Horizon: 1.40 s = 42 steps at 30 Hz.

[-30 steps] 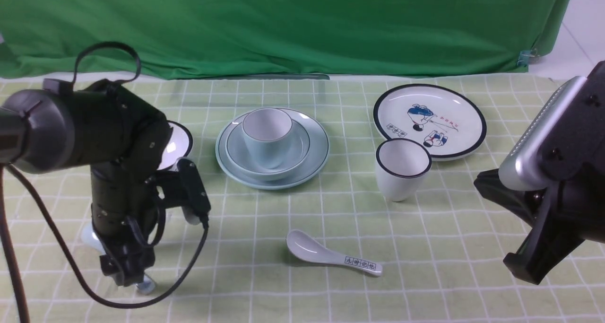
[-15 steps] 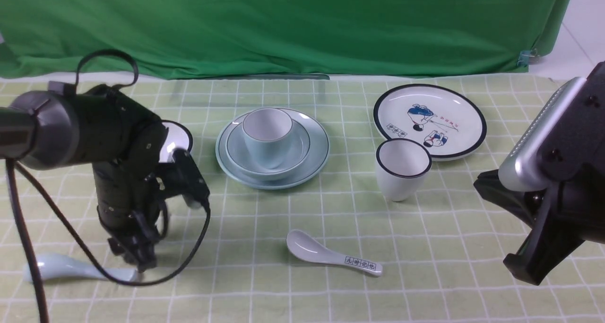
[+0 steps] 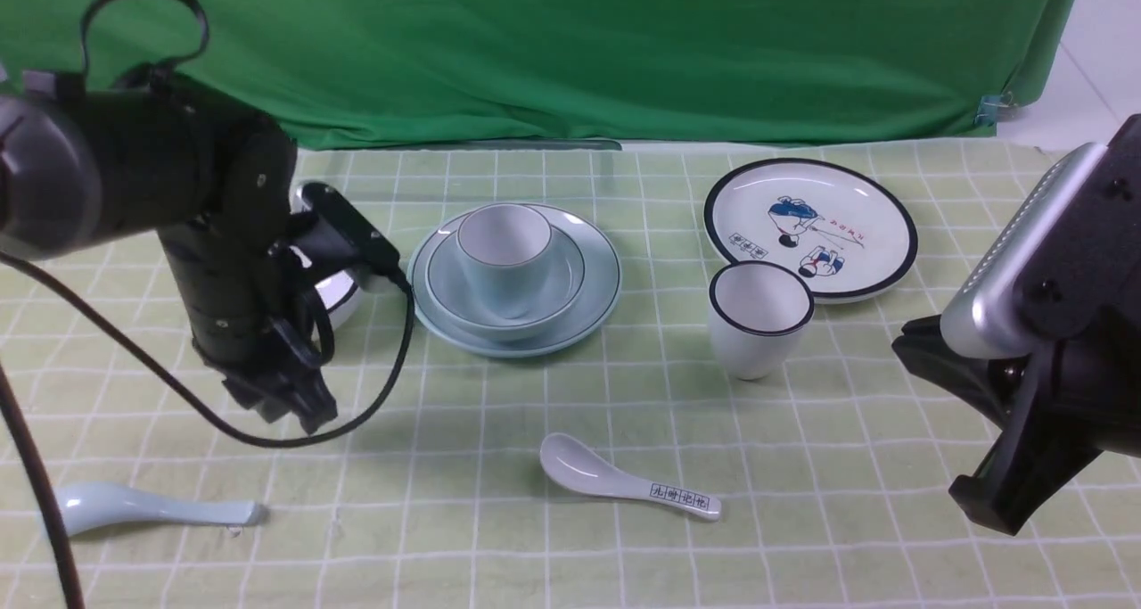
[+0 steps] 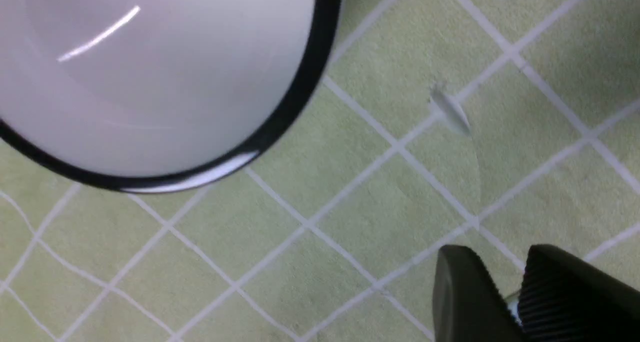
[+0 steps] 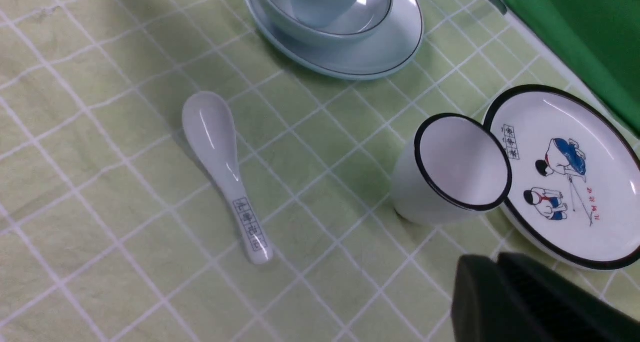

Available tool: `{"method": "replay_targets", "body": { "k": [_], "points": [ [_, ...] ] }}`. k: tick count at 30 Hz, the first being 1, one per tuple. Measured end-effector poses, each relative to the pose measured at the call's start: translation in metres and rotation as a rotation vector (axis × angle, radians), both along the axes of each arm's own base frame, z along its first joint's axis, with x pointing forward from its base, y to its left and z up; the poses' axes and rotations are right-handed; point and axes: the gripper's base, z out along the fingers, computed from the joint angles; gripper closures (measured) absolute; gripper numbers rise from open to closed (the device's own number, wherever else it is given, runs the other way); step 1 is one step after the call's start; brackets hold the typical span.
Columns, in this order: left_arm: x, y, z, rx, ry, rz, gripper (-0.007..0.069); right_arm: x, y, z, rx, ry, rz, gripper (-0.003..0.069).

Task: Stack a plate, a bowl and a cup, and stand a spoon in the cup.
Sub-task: Use the left arm to grab a blue soup spoon

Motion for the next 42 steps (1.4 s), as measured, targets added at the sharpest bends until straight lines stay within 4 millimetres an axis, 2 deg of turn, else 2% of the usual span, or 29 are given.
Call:
{"method": "replay_targets", "body": {
  "k": [3, 4, 5, 6, 9, 11, 15, 17, 18, 19, 21, 22, 28, 31, 32, 34, 35, 36, 37, 40, 41, 42],
  "points": [
    [-0.011, 0.006, -0.012, 0.049, 0.076, -0.044, 0.0311, 0.000, 0.000, 0.000, -0.002, 0.003, 0.000, 0.0588],
    [-0.013, 0.007, -0.014, 0.054, 0.087, -0.049, 0.0300, 0.000, 0.000, 0.000, -0.002, 0.003, 0.000, 0.0588],
    [-0.021, 0.013, -0.023, 0.084, 0.137, -0.091, 0.0225, 0.000, 0.000, 0.000, -0.003, 0.004, 0.001, 0.0588],
    [-0.026, 0.018, -0.028, 0.099, 0.170, -0.128, 0.0187, 0.000, 0.000, 0.000, -0.004, 0.005, 0.001, 0.0588],
    [-0.038, 0.029, -0.043, 0.118, 0.233, -0.172, 0.0131, 0.000, 0.000, -0.001, -0.003, 0.007, 0.000, 0.0588],
    [-0.042, 0.037, -0.050, 0.111, 0.238, -0.166, 0.0132, 0.000, 0.000, -0.001, -0.004, 0.007, 0.000, 0.0588],
    [-0.045, 0.044, -0.051, 0.082, 0.221, -0.133, 0.0195, 0.000, 0.000, -0.001, -0.004, 0.007, 0.000, 0.0588],
    [-0.044, 0.048, -0.051, 0.072, 0.212, -0.114, 0.0322, 0.000, 0.000, -0.001, -0.004, 0.008, 0.000, 0.0588],
    [-0.044, 0.049, -0.051, 0.074, 0.210, -0.115, 0.0368, 0.000, 0.000, -0.001, -0.004, 0.008, 0.000, 0.0588],
    [-0.044, 0.049, -0.051, 0.074, 0.210, -0.114, 0.0379, 0.000, 0.000, -0.001, -0.004, 0.008, 0.000, 0.0588],
    [-0.044, 0.048, -0.051, 0.065, 0.209, -0.090, 0.0538, 0.000, 0.000, -0.001, -0.004, 0.008, 0.000, 0.0587],
    [-0.044, 0.048, -0.051, 0.063, 0.206, -0.080, 0.0557, 0.000, 0.000, -0.001, -0.004, 0.008, 0.000, 0.0587],
    [-0.043, 0.047, -0.046, 0.037, 0.147, -0.011, 0.0554, 0.000, 0.000, 0.000, -0.003, 0.005, 0.000, 0.0587],
    [-0.034, 0.041, -0.020, -0.038, 0.019, 0.076, 0.0554, 0.000, 0.000, 0.000, 0.002, -0.002, -0.001, 0.0587],
    [-0.028, 0.038, -0.004, -0.082, -0.047, 0.111, 0.0554, 0.000, 0.000, 0.001, 0.004, -0.007, -0.001, 0.0587],
    [-0.024, 0.035, 0.011, -0.132, -0.102, 0.140, 0.0554, 0.001, 0.000, 0.001, 0.008, -0.012, -0.002, 0.0587],
    [-0.021, 0.029, 0.034, -0.220, -0.179, 0.176, 0.0554, 0.001, 0.000, 0.002, 0.010, -0.016, -0.003, 0.0587],
    [-0.020, 0.027, 0.038, -0.241, -0.192, 0.184, 0.0554, 0.001, 0.000, 0.002, 0.011, -0.017, -0.003, 0.0587],
    [-0.017, 0.021, 0.055, -0.337, -0.257, 0.208, 0.0554, 0.001, 0.000, 0.002, 0.013, -0.021, -0.003, 0.0587],
    [-0.007, 0.008, 0.078, -0.524, -0.378, 0.229, 0.0554, 0.002, 0.001, 0.003, 0.018, -0.030, -0.005, 0.0585],
    [-0.006, 0.007, 0.080, -0.538, -0.390, 0.230, 0.0554, 0.002, 0.001, 0.003, 0.019, -0.031, -0.005, 0.0585],
    [0.001, -0.001, 0.092, -0.647, -0.466, 0.242, 0.0554, 0.002, 0.001, 0.003, 0.022, -0.036, -0.005, 0.0584]
  ]
}}
